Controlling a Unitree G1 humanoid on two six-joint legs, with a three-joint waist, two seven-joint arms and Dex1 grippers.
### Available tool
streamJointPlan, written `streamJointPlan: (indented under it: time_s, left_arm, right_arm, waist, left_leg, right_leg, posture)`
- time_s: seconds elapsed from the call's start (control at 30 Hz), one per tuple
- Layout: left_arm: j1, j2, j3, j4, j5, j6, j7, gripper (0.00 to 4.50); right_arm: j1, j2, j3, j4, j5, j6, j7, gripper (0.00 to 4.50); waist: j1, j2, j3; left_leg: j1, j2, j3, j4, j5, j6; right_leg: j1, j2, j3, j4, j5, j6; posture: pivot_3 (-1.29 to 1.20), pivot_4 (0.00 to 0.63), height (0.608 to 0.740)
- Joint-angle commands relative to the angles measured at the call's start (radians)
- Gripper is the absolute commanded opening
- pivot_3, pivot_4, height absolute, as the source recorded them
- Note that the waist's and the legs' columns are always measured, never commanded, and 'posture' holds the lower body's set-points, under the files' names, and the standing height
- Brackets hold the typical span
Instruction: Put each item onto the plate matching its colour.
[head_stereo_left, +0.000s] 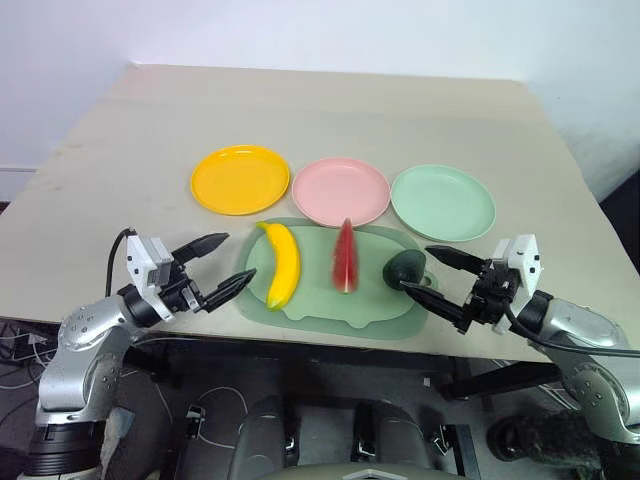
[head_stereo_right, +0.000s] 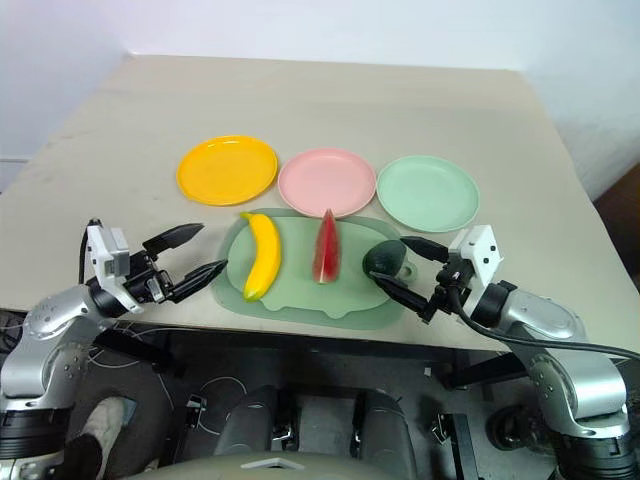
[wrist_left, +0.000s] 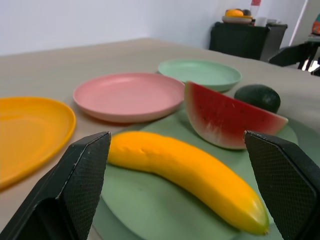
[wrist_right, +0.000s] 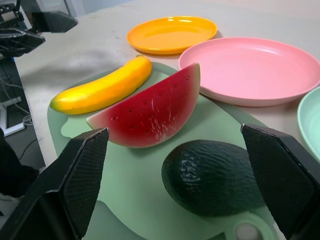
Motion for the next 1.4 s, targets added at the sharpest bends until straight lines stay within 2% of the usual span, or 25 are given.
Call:
streamJointPlan:
  time_s: [0.03,0.27,0.7,1.07,1.33,1.4]
  left_arm:
    - [-0.016,0.013,0.01,-0.004,-0.004,-0.01,-0.019,4.46]
    - [-0.061,0.0,-0.004,0.029,0.014,-0.024,-0.02,4.46]
    - [-0.073,-0.02,-0.026,0.005,0.016,-0.014,-0.013,4.46]
    - [-0.038,-0.031,-0.036,-0.027,0.026,-0.024,0.001,4.46]
    - [-0.002,-0.028,-0.016,-0.044,0.024,-0.036,0.02,4.46]
    - [0.014,-0.027,-0.011,-0.055,0.021,-0.037,0.023,4.46]
  right_arm:
    - [-0.005,-0.005,-0.007,-0.008,0.007,-0.021,0.01,4.5]
    - [-0.037,-0.001,-0.007,0.01,0.0,-0.038,0.006,4.5]
    - [-0.103,-0.088,0.0,0.053,0.004,-0.008,0.079,4.5]
    - [-0.279,-0.139,0.162,0.222,-0.122,-0.122,0.272,4.5]
    - [-0.451,-0.137,0.29,0.454,-0.245,-0.274,0.448,4.5]
    - [-0.489,-0.136,0.324,0.515,-0.285,-0.325,0.494,4.5]
  waist:
    - [-0.002,0.0,0.0]
    - [-0.011,0.0,0.0]
    - [-0.012,0.0,0.0]
    - [-0.013,0.0,0.0]
    - [-0.018,0.0,0.0]
    - [-0.019,0.0,0.0]
  left_leg:
    - [0.0,0.0,0.0,0.0,0.0,0.0]
    - [0.0,0.0,0.0,0.0,0.0,0.0]
    - [0.0,0.0,0.0,0.0,0.0,0.0]
    - [0.0,0.0,0.001,0.0,0.0,0.0]
    - [0.0,0.0,0.001,0.0,0.001,-0.001]
    - [0.0,0.0,0.001,0.0,0.004,-0.006]
  right_leg:
    - [0.0,0.0,0.0,0.0,0.0,0.0]
    - [0.0,0.0,0.0,0.0,0.0,0.0]
    - [0.0,0.0,0.0,0.0,0.0,0.0]
    - [0.0,0.0,0.0,0.0,0.0,0.0]
    - [0.0,0.0,0.0,0.0,0.0,0.0]
    - [0.0,0.0,0.0,0.0,0.0,0.0]
  posture:
    - [0.0,0.15,0.695]
    - [0.0,0.15,0.695]
    - [0.0,0.15,0.695]
    - [0.0,0.15,0.695]
    - [0.0,0.15,0.695]
    - [0.0,0.15,0.695]
